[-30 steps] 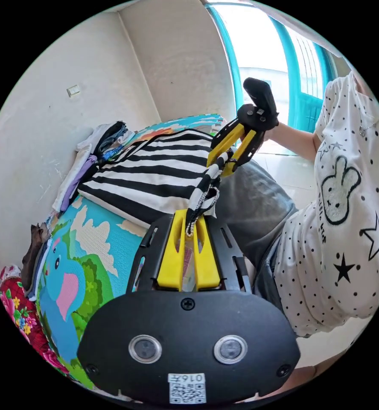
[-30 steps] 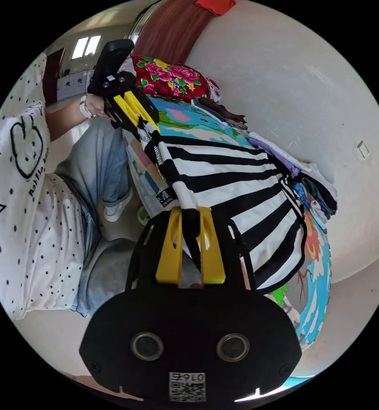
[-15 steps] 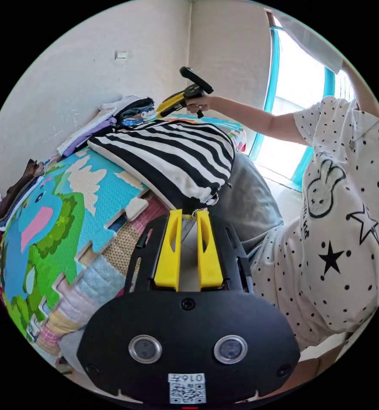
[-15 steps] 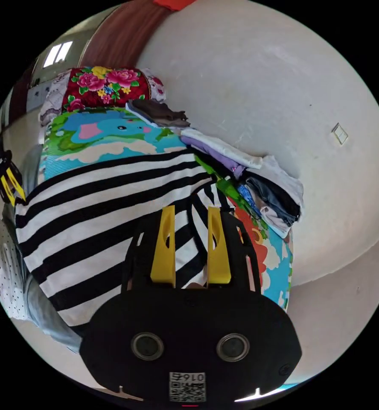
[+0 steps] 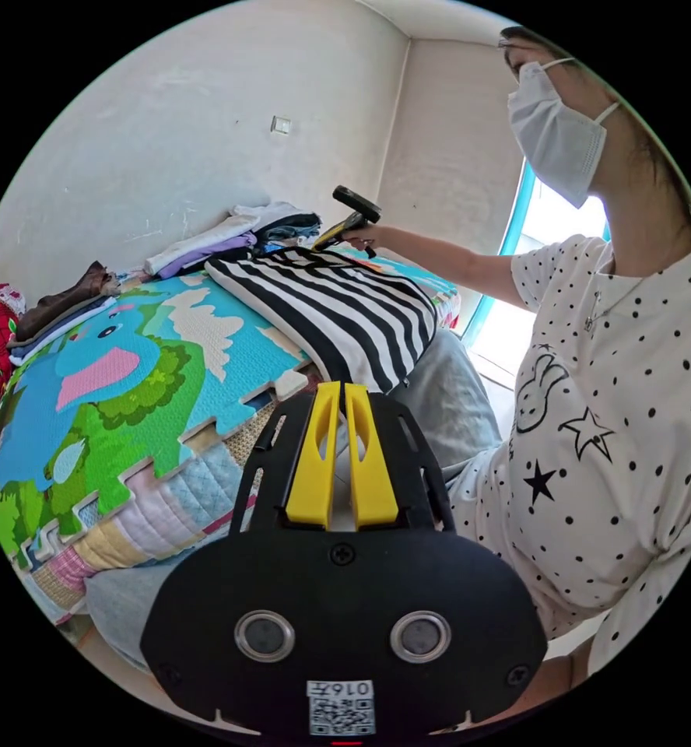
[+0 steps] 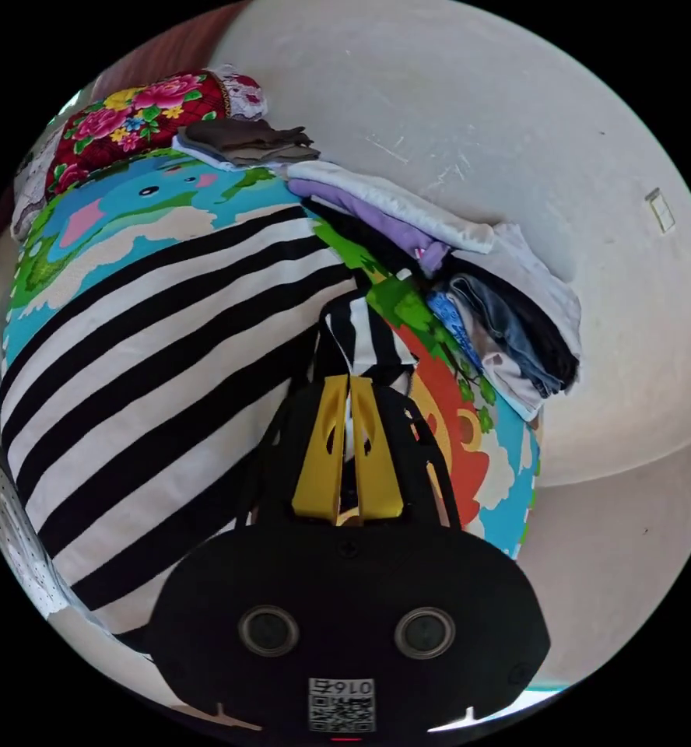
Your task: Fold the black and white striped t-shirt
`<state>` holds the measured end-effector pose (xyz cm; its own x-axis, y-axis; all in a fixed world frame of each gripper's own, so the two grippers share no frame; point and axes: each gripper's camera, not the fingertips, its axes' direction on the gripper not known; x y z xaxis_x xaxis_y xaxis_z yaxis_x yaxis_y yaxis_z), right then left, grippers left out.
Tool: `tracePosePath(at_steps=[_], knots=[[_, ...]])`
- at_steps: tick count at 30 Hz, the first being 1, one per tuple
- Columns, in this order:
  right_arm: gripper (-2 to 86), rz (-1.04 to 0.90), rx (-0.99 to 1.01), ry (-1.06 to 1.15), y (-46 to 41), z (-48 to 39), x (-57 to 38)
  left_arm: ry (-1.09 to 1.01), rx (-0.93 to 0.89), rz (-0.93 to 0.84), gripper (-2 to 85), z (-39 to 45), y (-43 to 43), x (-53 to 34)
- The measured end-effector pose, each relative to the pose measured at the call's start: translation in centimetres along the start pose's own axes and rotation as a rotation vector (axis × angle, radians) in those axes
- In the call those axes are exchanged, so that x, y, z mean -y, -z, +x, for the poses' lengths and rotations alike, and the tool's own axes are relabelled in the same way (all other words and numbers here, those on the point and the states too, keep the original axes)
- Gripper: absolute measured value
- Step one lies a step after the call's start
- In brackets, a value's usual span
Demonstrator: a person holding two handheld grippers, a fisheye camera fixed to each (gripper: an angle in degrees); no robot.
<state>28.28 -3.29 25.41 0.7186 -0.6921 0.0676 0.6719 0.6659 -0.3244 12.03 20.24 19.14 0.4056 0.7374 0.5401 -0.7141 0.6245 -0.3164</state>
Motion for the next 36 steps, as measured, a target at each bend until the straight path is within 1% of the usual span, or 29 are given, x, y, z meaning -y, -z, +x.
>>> tracePosePath(at_steps=[2,4,6,7,8,9,11,13,15,17,21,24,25,27,30,33,35,36], knots=[[0.8,-0.049,-0.126,-0.152,-0.9,3.3,0.1,-0.004,0.002,0.006,-1.0,-0.3,-0.3,-0.3],[1.7,-0.079,-0.176,-0.242,-1.4,5.2,-0.2,0.005,-0.006,0.014,-1.0,-0.7,-0.6,-0.7],[3.5,-0.094,-0.168,-0.282,-1.6,6.0,-0.5,0.018,-0.011,0.017,-1.0,-1.2,-1.1,-1.3],[5.0,-0.05,-0.12,-0.262,-1.2,5.6,-0.7,0.019,-0.012,0.017,-1.0,-1.3,-1.3,-1.5],[5.3,0.007,-0.039,-0.197,-0.7,4.5,-0.9,0.017,-0.016,0.015,-1.0,-1.4,-1.6,-1.8],[5.4,0.028,0.004,-0.157,-0.4,3.8,-1.0,0.019,-0.02,0.013,-1.0,-1.6,-1.9,-2.0],[7.1,0.084,0.121,-0.01,0.3,0.5,-1.3,0.016,-0.03,0.013,-1.0,-1.8,-2.3,-2.2],[8.6,0.121,0.166,0.078,0.7,-1.7,-1.7,0.01,-0.04,0.016,-1.0,-2.0,-2.7,-2.4],[9.1,0.132,0.135,0.112,0.7,-3.2,-2.0,0.003,-0.05,0.019,-0.9,-2.2,-3.2,-2.6],[8.9,0.088,0.066,0.145,-0.2,-4.3,-2.2,-0.003,-0.049,0.02,-1.0,-2.2,-3.5,-2.8],[8.1,0.062,0.053,0.162,-0.3,-4.9,-2.5,0.003,-0.05,0.031,-1.0,-2.6,-4.2,-3.4],[5.1,0.056,0.0,0.171,0.1,-5.4,-2.9,0.007,-0.055,0.032,-1.0,-3.1,-4.9,-3.6],[2.7,0.059,-0.027,0.162,0.4,-5.4,-3.1,0.007,-0.056,0.033,-1.0,-3.2,-5.0,-3.7],[1.4,0.048,-0.027,0.163,0.6,-5.2,-3.5,0.009,-0.061,0.037,-1.0,-3.7,-5.5,-3.7],[0.6,0.025,-0.063,0.122,0.8,-4.1,-4.0,0.005,-0.061,0.046,-1.0,-4.2,-6.3,-3.5],[0.4,-0.012,-0.137,0.018,0.6,-1.5,-4.5,-0.002,-0.047,0.055,-0.9,-4.7,-7.4,-2.9],[0.3,-0.093,-0.229,-0.143,-0.4,1.6,-5.2,0.006,-0.038,0.054,-0.9,-5.1,-8.1,-2.4],[0.4,-0.118,-0.244,-0.189,-0.7,2.4,-5.6,0.014,-0.031,0.048,-0.8,-5.4,-8.7,-2.1]])
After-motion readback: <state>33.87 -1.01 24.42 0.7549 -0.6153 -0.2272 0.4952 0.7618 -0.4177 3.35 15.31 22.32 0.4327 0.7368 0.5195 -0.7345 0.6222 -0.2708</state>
